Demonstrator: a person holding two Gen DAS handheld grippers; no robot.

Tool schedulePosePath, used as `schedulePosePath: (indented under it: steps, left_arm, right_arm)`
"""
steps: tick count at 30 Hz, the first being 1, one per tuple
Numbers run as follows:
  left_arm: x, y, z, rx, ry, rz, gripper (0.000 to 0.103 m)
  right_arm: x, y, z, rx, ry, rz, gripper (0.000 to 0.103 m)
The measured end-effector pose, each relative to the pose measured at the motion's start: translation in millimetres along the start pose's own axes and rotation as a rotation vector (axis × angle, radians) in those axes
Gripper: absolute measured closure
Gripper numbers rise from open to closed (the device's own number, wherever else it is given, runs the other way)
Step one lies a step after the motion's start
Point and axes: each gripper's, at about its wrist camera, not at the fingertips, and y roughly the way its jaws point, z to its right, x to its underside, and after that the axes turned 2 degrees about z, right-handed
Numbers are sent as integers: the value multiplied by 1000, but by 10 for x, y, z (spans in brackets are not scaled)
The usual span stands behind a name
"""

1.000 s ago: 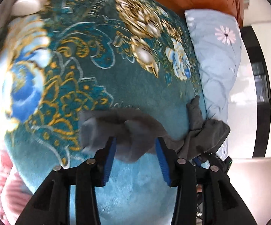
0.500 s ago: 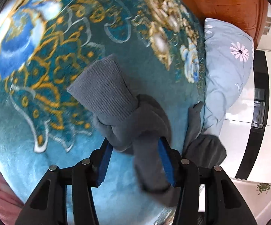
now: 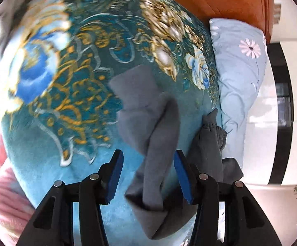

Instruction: Fold clothes

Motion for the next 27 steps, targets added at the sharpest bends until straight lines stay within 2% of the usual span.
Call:
schedulePosePath:
  steps: [2,3,6,9,12,14,16,17,18,20,22,25,27]
  left_arm:
    - [71,19,-106,0,-41,-5,51]
    - [107,34,-146,-1,-59,-11,51]
    - [215,13,-117,-5,-49,-26,51]
    - [316,-81,-5,-27,-2,-26,51]
    - [390,-211,75,-45,41,-22,51]
    - [423,-289,94,-60,64,-13,51]
    - [447,-342,97,-70,82,-7,51]
    - [457,-360,92,-74,87,-6,51]
    - [467,-369,81,-78,86,-6,51]
    - [491,-367,64,-76,77,-12,51]
    - [528,-367,63,-68,75,-17,51]
    - [590,-361,84,-62,80,-19,51]
    - [624,-343,84,-60,80,-25,51]
  right_arm:
    - [-273,-46,-73,64,-90,51,33]
    - [-438,29,-127,87,-138,46,27]
    - [-888,477,-282,173,-273,-14,25]
    - [-1202,1100,-379,296,-344,-94,24]
    - [-1259,1597,-409,416,-405,-186,24]
    - [-1227,1792,-321,461,-372,-252,25]
    - [-1202,1842,-233,494,-336,-278,34]
    - [-1191,1810,-187,520,-322,-279,60]
    - [-1194,1752,-140,530,-303,-276,80]
    - [-1257,1544,-44,482,-234,-241,91]
    - [-1359,1159,57,423,-168,-156,95]
    - [-1536,370,245,320,-61,18,96]
    - [-1538,-324,474,250,45,178,96]
